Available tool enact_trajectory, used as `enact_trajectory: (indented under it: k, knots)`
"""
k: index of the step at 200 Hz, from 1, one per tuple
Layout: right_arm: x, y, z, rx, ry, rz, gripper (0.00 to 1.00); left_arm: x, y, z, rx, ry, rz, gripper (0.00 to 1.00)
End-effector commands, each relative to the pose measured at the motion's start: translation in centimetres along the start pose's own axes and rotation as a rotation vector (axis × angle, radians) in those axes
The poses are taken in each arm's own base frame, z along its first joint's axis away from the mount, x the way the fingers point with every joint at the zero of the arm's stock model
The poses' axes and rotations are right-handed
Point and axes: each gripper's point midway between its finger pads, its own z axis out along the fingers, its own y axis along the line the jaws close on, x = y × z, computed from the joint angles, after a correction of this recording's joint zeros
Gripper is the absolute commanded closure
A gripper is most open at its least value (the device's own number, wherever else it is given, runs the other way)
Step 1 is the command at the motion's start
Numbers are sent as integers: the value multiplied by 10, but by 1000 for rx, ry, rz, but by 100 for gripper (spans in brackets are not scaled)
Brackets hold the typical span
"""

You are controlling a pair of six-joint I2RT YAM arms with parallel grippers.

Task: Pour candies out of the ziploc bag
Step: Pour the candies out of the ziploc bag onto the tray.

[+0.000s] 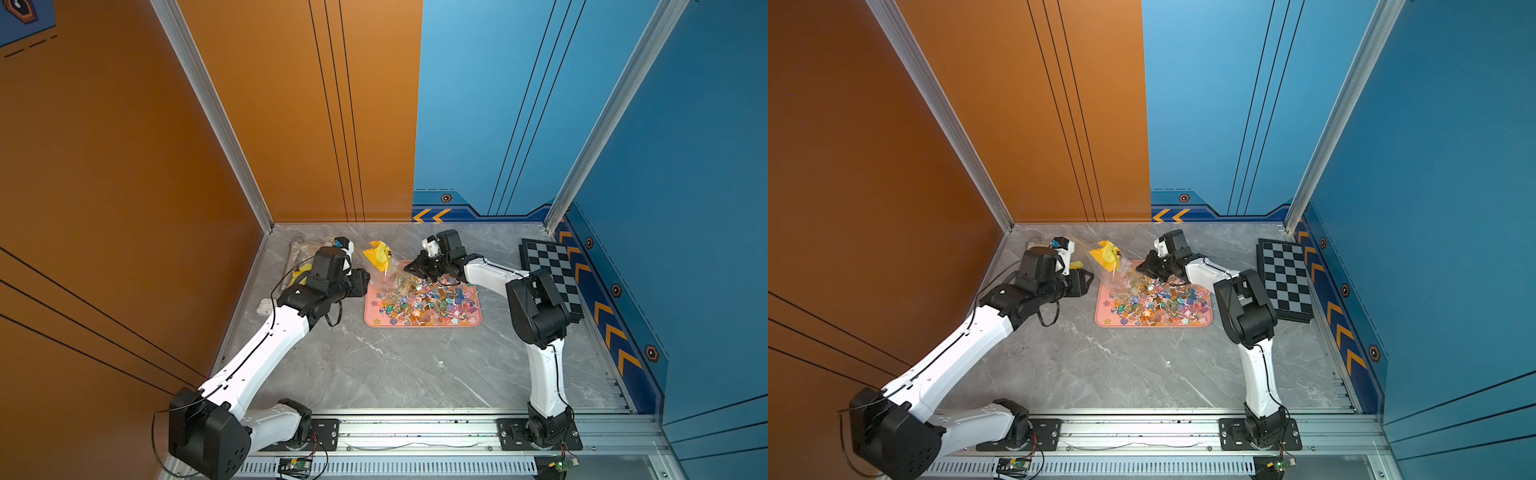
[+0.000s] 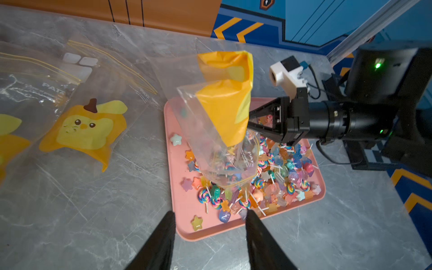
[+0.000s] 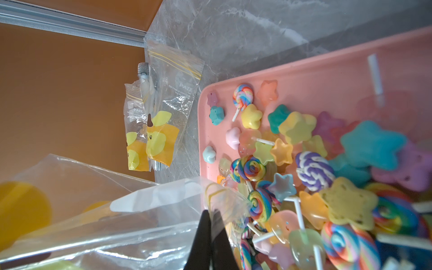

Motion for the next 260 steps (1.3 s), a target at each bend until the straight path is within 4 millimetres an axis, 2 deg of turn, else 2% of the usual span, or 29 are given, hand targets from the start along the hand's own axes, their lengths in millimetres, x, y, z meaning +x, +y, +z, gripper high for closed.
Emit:
enact_trajectory:
  k: [1,28,58,65,103,142,192,230,260]
  knots:
    - [1,2,-3,-2,-15,-19,100,-14,1,-7,57,-73,-55,42]
    - [3,4,-4,-8,-11,-22,100,-24,0,-2,100,-85,-90,38]
    - [4,7,-5,-13,-9,-30,100,-23,-3,10,146,-66,-135,36]
    - [4,7,-5,-13,-8,-32,100,-31,-8,10,172,-97,-135,36]
    - [5,10,-7,-14,-8,-43,100,-39,-14,18,209,-114,-146,30]
    - [9,16,-7,-22,-1,-55,100,-41,-6,36,197,-103,-187,29]
    - [16,21,-5,-19,15,-80,100,-38,-5,57,214,-86,-219,32]
    - [15,20,-6,-13,9,-73,100,-34,-6,59,226,-76,-234,58]
    - [16,22,-6,-17,11,-75,100,-40,-4,54,211,-96,-214,92]
